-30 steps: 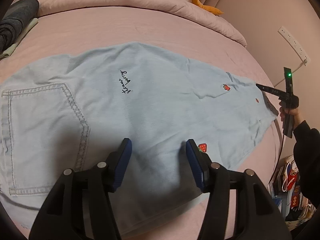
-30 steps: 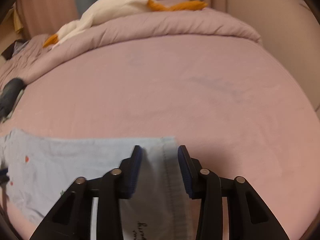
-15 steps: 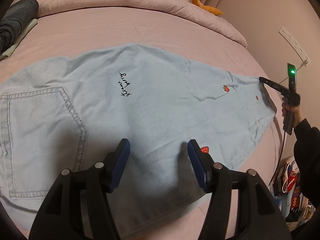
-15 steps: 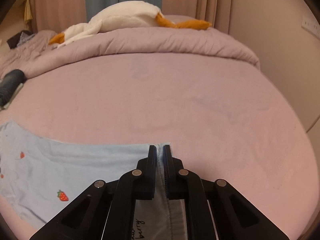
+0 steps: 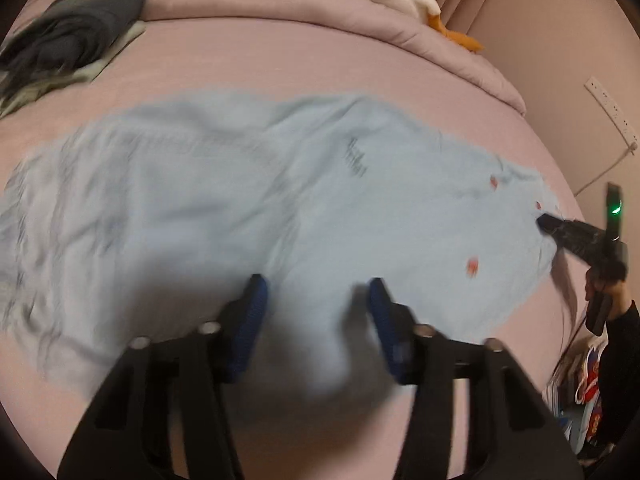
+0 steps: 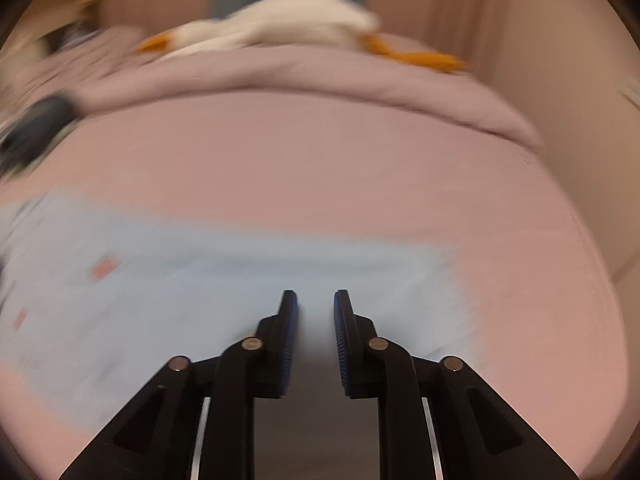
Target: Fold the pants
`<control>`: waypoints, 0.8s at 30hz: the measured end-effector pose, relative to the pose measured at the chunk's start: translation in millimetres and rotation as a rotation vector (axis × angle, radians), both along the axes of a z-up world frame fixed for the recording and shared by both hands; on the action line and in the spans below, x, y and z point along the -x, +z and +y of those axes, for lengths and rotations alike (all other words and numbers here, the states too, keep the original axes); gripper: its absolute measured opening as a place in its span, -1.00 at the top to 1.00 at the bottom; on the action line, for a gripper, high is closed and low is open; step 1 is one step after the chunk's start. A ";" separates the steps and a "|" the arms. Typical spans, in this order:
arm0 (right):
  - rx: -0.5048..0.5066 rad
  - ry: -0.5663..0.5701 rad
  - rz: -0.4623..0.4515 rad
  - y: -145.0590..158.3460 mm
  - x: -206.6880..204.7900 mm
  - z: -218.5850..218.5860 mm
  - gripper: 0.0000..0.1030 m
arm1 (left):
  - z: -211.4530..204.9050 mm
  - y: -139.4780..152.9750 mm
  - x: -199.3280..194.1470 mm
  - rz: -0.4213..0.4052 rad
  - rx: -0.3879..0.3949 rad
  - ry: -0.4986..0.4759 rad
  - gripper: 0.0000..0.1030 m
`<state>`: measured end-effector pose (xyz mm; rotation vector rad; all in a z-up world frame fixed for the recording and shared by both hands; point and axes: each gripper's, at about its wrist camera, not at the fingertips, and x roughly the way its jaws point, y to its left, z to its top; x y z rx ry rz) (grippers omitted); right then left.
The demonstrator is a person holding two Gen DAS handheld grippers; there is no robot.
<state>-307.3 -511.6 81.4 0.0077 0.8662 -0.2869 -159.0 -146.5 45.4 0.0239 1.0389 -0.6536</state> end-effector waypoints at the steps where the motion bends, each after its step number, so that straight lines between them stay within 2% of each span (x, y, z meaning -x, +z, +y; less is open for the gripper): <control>1: 0.004 0.031 0.053 -12.9 3.1 14.5 0.66 | 8.9 0.3 6.0 0.002 0.003 -0.012 0.21; 2: 0.031 0.034 0.106 -24.1 5.0 21.8 0.66 | 20.9 -1.8 12.8 0.025 0.011 -0.016 0.22; 3: 0.075 0.023 0.105 -32.1 13.7 27.7 0.65 | 30.9 -3.6 18.3 0.042 0.026 -0.021 0.21; 4: 0.062 -0.005 0.082 -30.4 21.0 26.8 0.57 | 41.5 -3.6 25.1 0.049 0.035 -0.024 0.21; 6: -0.012 -0.090 0.108 -22.9 23.9 20.1 0.55 | 59.3 4.0 33.7 0.043 0.057 -0.024 0.20; 8: 0.001 -0.126 0.119 -11.4 23.1 30.4 0.55 | 70.4 16.4 36.1 0.014 0.062 -0.010 0.09; 9: 0.008 -0.085 0.094 -3.2 21.8 44.9 0.55 | 74.6 24.2 35.7 -0.039 0.053 0.013 -0.05; 10: -0.012 0.005 0.055 7.7 17.3 68.4 0.55 | 77.1 28.8 35.3 -0.072 0.060 0.030 -0.10; 13: -0.065 0.214 0.010 21.9 -4.6 128.4 0.54 | 82.4 38.8 21.7 -0.134 0.097 0.082 -0.11; 16: -0.106 0.362 0.013 21.7 -41.5 183.8 0.54 | 75.8 31.8 0.4 -0.146 0.000 0.143 -0.11; 18: -0.127 0.435 0.038 14.8 -65.3 206.7 0.54 | 77.0 21.8 -8.6 -0.120 -0.054 0.155 -0.11; 21: -0.201 0.481 0.163 -2.6 -96.5 232.3 0.54 | 87.4 7.0 -7.4 -0.089 -0.098 0.125 -0.10; 23: -0.263 0.523 0.343 -24.4 -93.1 244.6 0.54 | 91.9 5.6 1.2 -0.114 -0.092 0.092 -0.10; 24: -0.233 0.562 0.359 -26.4 -83.1 248.5 0.54 | 93.0 5.3 4.6 -0.125 -0.095 0.081 -0.11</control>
